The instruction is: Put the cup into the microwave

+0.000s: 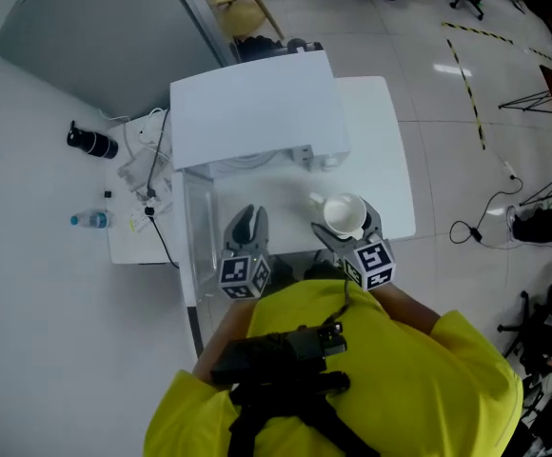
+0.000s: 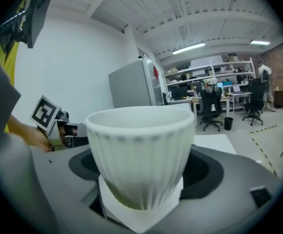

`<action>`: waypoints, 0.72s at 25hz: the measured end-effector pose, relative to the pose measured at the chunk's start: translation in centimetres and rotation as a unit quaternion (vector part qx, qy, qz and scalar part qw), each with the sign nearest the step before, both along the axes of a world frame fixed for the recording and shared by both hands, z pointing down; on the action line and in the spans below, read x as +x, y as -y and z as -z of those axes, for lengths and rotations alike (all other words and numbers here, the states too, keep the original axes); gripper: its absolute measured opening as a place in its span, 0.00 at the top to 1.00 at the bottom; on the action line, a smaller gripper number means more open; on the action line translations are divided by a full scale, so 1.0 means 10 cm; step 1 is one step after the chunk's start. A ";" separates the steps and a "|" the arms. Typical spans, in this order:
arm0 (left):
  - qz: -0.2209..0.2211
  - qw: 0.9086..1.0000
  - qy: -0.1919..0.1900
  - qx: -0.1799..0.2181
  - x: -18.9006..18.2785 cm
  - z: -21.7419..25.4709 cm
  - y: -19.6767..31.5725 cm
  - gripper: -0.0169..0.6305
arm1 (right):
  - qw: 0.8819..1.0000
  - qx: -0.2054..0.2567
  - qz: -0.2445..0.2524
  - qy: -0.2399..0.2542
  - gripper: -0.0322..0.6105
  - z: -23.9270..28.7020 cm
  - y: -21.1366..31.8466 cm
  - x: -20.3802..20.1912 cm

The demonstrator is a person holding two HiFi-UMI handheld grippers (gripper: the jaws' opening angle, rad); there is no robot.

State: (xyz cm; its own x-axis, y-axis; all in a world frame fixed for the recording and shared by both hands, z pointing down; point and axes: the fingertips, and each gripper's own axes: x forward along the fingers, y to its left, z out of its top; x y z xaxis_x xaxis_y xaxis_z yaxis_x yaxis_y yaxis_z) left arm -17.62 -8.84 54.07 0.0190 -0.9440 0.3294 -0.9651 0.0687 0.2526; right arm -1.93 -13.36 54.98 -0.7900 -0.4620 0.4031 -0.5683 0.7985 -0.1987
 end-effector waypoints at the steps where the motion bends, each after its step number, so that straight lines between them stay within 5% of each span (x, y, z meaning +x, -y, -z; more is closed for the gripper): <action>1: 0.008 1.000 0.001 -0.001 -0.10 0.00 -0.07 0.85 | 1.000 -0.001 0.013 0.003 0.21 -0.05 -0.03 -0.19; 6: 0.030 0.999 0.000 -0.020 -0.48 -0.13 -0.31 0.85 | 0.997 0.014 0.069 0.002 0.21 -0.53 0.02 -1.26; 11: 0.028 0.999 -0.025 -0.037 -0.70 -0.32 -0.36 0.85 | 0.996 0.035 0.076 -0.020 0.21 -1.23 0.45 -2.18; 18: 0.032 0.998 -0.033 -0.039 -0.97 -0.53 -0.21 0.85 | 0.995 0.073 0.055 -0.036 0.21 -1.67 1.09 -2.80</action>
